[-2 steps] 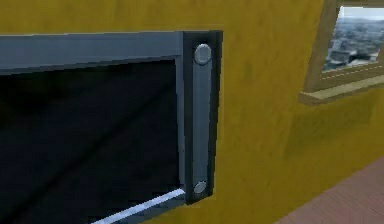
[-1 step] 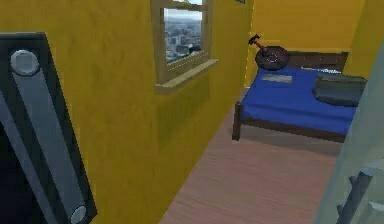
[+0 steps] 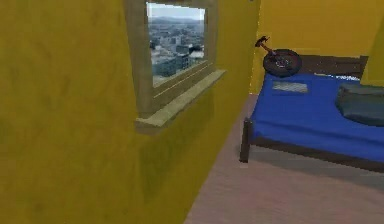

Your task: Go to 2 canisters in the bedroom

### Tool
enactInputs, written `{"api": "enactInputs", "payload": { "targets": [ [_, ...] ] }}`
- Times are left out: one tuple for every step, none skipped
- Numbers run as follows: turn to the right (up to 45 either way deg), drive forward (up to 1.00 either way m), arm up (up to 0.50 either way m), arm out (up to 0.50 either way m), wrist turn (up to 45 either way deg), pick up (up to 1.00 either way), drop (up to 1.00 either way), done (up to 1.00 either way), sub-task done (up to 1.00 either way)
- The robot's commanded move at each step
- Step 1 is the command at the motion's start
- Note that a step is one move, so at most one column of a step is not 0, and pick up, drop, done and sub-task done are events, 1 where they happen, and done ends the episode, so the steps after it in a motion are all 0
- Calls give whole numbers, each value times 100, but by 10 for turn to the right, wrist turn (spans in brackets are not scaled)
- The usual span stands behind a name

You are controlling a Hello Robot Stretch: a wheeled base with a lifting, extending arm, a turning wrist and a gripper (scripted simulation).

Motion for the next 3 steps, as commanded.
{"api": "enactInputs", "payload": {
  "targets": [
    [240, 0, 0, 0, 0, 0, 0, 0, 0],
    [0, 5, 0, 0, 0, 0, 0, 0, 0],
    [30, 0, 0, 0, 0, 0, 0, 0, 0]
  ]
}}
